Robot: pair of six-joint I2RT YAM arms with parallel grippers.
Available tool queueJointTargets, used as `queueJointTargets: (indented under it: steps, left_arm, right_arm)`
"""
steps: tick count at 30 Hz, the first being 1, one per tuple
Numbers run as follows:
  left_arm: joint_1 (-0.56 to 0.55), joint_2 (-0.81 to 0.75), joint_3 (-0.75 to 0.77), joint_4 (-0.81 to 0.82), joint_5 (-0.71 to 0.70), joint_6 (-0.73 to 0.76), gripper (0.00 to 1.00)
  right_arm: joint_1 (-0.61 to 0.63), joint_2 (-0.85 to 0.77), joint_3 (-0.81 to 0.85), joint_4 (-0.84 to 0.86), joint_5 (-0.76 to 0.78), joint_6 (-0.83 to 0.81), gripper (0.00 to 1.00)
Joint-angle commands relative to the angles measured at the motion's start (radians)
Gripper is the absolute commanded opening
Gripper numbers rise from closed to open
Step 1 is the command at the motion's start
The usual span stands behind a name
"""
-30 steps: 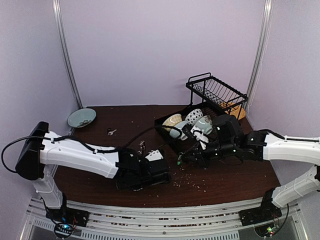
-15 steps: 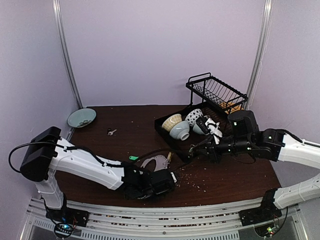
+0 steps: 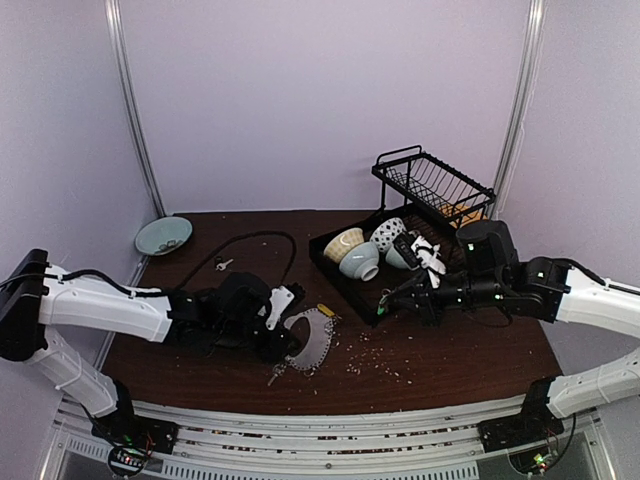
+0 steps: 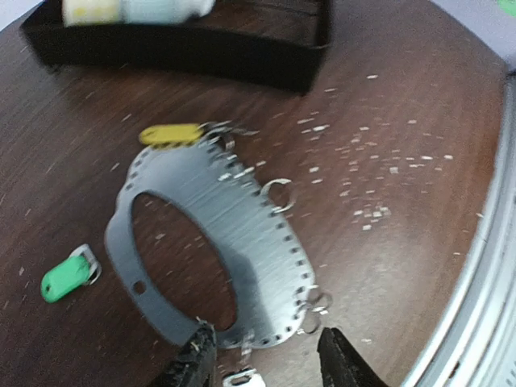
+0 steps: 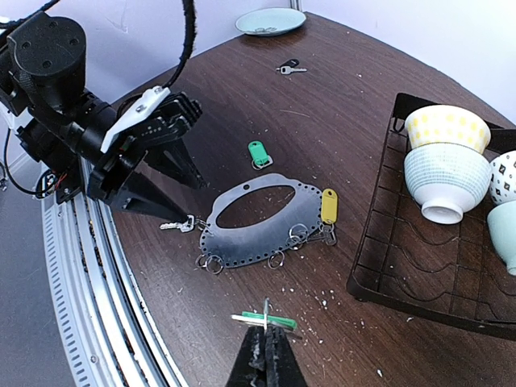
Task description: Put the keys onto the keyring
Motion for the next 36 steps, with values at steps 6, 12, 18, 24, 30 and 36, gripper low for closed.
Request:
queueJointTargets:
  steps: [6,12,18,24,30,36]
  left_arm:
    - [0.225,0.310,0.301,0.084,0.646,0.574,0.36]
    - [0.231,0.565,0.606,-0.249,0.765,0.947,0.32]
    - [0.231,0.712,0.821,-0.529,0.789,1.195,0.33]
    - [0.230,0.790,0.883,-0.654,0.775,1.254,0.31]
    - [0.221,0.805,0.905,-0.672,0.742,1.254,0.29]
    - [0.219,0.807,0.929,-0.641,0.717,1.232,0.27]
  right_arm:
    - [-0.067,0.032,-0.011,0.031,-0.099,-0.034,0.00]
    - [-0.101,0.042,-0.014,0.016,-0.118,-0.038,0.00]
    - [-0.118,0.047,-0.018,0.025,-0.133,-0.041,0.00]
    - [-0.138,0.055,-0.022,0.043,-0.166,-0.038,0.00]
    - [-0.149,0.058,-0.025,0.046,-0.184,-0.034,0.00]
    - [-0.151,0.054,-0.027,0.047,-0.195,-0.033,0.00]
